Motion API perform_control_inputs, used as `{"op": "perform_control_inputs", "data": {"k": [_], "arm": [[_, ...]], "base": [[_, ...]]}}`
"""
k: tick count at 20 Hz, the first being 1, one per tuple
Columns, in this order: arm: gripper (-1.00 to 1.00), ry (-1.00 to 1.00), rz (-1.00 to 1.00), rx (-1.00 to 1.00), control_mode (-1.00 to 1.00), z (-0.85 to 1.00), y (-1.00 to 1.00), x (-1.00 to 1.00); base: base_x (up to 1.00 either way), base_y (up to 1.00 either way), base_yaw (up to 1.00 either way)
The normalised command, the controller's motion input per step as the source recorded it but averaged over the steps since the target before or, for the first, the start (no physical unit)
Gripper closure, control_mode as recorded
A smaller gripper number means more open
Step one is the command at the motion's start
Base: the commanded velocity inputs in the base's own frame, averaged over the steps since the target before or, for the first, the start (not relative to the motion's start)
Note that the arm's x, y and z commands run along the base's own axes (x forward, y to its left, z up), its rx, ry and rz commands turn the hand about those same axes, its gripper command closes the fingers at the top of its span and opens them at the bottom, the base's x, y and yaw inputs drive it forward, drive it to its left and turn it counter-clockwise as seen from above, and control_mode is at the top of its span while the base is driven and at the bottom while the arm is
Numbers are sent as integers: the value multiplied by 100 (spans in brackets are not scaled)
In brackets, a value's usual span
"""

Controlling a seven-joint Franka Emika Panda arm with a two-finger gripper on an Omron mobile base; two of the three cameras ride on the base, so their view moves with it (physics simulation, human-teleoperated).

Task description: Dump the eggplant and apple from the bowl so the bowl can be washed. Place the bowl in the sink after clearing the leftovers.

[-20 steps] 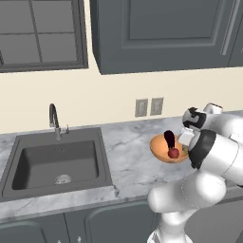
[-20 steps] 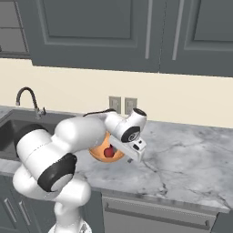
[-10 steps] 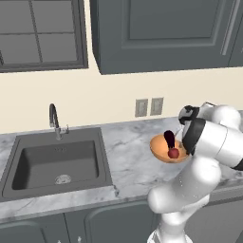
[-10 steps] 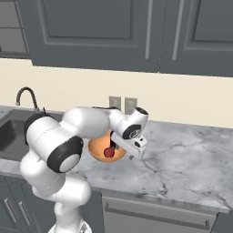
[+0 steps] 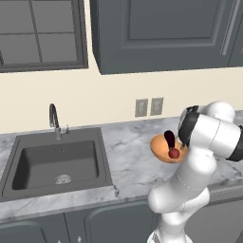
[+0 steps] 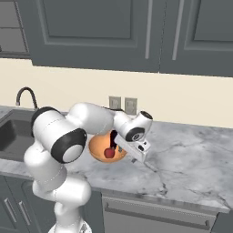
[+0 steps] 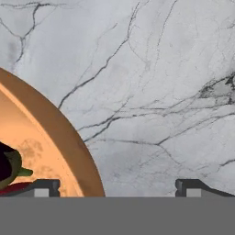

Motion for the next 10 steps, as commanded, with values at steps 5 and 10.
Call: {"op": "perform_control_inputs", "data": {"k": [5, 10], "arm": [[100, 0, -1, 3, -100, -10, 2, 0], [100, 0, 0, 0, -100, 0, 0, 1]], "base": [[0, 0, 0], [0, 0, 0]]}}
